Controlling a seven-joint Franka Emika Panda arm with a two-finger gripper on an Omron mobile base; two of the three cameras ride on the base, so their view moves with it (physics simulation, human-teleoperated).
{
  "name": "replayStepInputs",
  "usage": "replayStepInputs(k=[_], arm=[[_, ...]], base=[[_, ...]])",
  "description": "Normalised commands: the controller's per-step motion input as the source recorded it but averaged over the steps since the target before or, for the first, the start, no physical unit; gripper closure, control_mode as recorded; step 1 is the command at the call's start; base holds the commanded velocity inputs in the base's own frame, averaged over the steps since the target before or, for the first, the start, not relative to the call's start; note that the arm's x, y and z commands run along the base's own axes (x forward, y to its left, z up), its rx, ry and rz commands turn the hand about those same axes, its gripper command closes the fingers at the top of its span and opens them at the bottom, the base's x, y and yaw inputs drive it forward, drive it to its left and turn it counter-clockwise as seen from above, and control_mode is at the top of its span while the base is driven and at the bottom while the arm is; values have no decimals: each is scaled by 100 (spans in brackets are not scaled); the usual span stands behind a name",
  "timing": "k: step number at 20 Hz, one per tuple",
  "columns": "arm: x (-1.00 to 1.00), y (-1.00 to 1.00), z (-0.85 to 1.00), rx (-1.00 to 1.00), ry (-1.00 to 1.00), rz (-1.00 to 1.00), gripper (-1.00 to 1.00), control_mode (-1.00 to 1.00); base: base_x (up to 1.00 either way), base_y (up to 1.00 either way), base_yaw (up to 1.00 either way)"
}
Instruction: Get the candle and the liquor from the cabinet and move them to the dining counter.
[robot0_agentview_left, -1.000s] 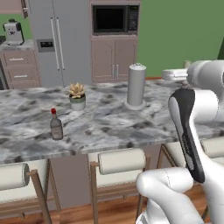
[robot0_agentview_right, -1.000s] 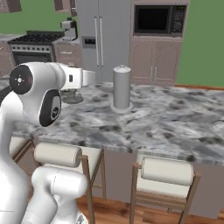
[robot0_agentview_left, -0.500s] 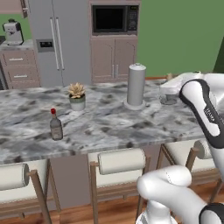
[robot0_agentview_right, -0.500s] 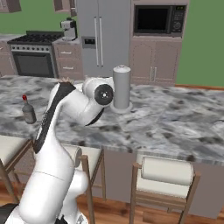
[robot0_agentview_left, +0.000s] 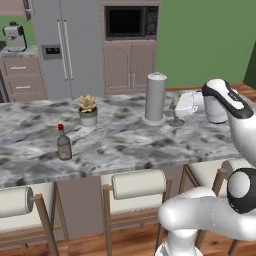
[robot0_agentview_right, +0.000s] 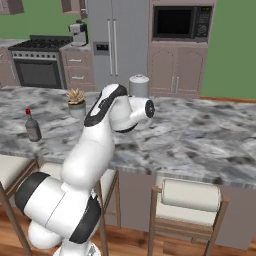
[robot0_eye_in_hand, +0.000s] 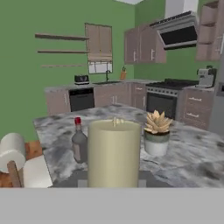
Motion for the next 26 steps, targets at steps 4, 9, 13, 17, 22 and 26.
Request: replayStepInputs(k=[4,9,13,17,22,26], arm=[[54,1,-39,5,24,24,100,-100],[40,3,-53,11,19,19,100,-100],[23,1,-69,14,-2,6,100,-100],[19,0,-50,9,-6,0,100,-100],[11,8,-20,0,-11,0,100,-100],[0,14,-9,0,-15,0,100,-100]], base=[[0,0,0],[0,0,0],[0,0,0],[0,0,0],[0,0,0],[0,0,0]])
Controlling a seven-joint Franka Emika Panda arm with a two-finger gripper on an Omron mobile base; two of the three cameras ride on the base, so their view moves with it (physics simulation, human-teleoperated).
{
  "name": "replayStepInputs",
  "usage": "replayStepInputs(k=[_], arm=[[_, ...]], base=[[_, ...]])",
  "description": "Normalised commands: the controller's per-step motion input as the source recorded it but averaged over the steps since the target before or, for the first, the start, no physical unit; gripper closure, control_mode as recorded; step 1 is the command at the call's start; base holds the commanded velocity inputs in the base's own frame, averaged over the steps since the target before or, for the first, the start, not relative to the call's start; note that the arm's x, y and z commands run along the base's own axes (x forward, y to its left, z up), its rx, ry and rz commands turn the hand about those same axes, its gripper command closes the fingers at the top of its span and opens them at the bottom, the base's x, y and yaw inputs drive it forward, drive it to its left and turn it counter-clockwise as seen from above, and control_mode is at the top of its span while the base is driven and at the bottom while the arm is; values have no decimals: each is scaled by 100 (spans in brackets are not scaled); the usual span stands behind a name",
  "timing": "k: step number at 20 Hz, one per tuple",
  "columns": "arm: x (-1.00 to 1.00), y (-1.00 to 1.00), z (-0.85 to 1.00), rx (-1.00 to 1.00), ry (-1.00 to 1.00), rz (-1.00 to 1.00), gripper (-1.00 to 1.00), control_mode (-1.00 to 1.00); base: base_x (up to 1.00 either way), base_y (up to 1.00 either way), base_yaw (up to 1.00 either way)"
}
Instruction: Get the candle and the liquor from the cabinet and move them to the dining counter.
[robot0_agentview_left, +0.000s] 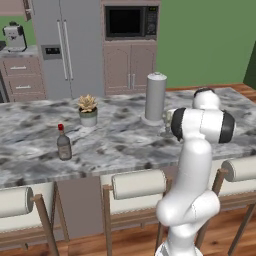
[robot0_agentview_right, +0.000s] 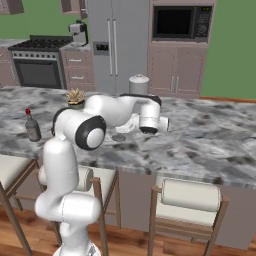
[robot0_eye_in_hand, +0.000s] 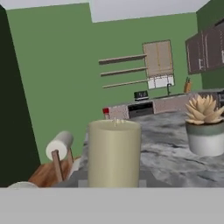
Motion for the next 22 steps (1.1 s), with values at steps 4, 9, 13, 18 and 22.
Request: replayStepInputs(k=[4,9,13,18,22], arm=[[0,21,-17,0,-7,0,100,-100],[0,24,-2,0,0,-4,100,-100],[0,9,0,0,0,-9,100,-100],[0,20,-13,0,0,-9,100,-100],[0,24,-20,0,0,-12,100,-100]], base=[[0,0,0],[0,0,0],[0,0,0],[0,0,0],[0,0,0]])
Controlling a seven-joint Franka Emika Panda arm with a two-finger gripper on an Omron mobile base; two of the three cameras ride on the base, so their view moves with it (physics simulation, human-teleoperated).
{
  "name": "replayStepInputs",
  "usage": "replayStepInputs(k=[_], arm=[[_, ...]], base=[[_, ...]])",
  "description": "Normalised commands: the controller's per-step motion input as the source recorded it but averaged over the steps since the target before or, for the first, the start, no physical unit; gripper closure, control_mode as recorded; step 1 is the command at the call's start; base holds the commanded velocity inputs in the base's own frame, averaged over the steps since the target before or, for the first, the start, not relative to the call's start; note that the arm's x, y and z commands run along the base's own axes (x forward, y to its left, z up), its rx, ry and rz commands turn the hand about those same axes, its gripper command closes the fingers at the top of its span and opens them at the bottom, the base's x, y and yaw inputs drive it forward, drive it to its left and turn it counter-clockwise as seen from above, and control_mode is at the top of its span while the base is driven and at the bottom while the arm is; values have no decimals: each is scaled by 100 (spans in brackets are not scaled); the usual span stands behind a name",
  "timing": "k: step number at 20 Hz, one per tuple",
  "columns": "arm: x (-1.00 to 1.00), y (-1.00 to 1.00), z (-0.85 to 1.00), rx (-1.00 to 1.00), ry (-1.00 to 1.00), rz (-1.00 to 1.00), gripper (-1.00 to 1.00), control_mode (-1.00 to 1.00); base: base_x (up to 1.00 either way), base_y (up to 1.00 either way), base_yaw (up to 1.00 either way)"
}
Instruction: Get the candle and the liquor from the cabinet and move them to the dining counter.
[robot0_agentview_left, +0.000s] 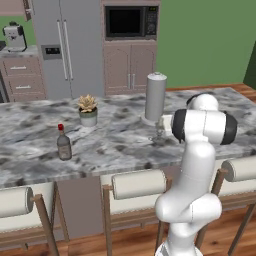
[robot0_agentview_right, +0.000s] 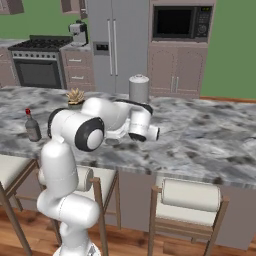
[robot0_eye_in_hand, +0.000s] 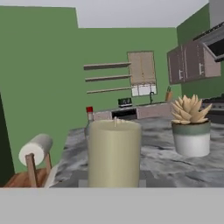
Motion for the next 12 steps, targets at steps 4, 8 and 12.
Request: replayStepInputs(k=[4,8,12], arm=[[7,25,-14,0,0,-12,100,-100],[13,13,-25,-1,0,-13,100,-100],[19,12,-20,-1,0,-12,100,-100]], base=[[0,0,0],[0,0,0],[0,0,0]])
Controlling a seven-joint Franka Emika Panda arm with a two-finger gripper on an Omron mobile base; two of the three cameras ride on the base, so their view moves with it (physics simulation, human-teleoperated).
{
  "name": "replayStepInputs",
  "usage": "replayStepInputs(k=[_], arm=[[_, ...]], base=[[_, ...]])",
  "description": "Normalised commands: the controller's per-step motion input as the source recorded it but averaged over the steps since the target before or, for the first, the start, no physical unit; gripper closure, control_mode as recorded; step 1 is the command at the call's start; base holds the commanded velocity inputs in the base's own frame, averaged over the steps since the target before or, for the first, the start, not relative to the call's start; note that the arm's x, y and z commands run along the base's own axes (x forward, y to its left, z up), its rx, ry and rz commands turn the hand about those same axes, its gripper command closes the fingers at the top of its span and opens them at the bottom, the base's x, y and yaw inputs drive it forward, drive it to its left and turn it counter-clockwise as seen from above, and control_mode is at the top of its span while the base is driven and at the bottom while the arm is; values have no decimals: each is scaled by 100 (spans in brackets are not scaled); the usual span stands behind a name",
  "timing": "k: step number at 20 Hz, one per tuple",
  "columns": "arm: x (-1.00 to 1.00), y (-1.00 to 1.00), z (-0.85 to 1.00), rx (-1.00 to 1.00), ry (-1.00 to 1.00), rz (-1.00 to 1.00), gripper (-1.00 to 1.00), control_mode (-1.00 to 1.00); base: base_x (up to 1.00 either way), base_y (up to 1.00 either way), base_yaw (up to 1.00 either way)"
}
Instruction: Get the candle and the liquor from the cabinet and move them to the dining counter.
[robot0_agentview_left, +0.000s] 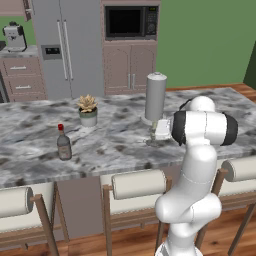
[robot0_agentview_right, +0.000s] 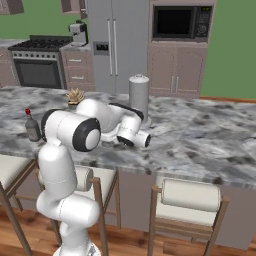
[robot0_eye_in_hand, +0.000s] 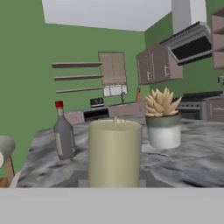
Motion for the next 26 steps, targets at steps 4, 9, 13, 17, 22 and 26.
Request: replayStepInputs(k=[4,9,13,17,22,26], arm=[[32,5,-23,-3,0,-4,100,-100],[41,6,-20,-1,0,-2,100,-100],[35,1,-30,0,0,-1,100,-100],[20,0,-40,0,0,-1,100,-100],[16,0,-34,0,0,-1,100,-100],[3,1,-13,0,-1,0,100,-100]], base=[[0,0,0],[0,0,0],[0,0,0],[0,0,0],[0,0,0],[0,0,0]])
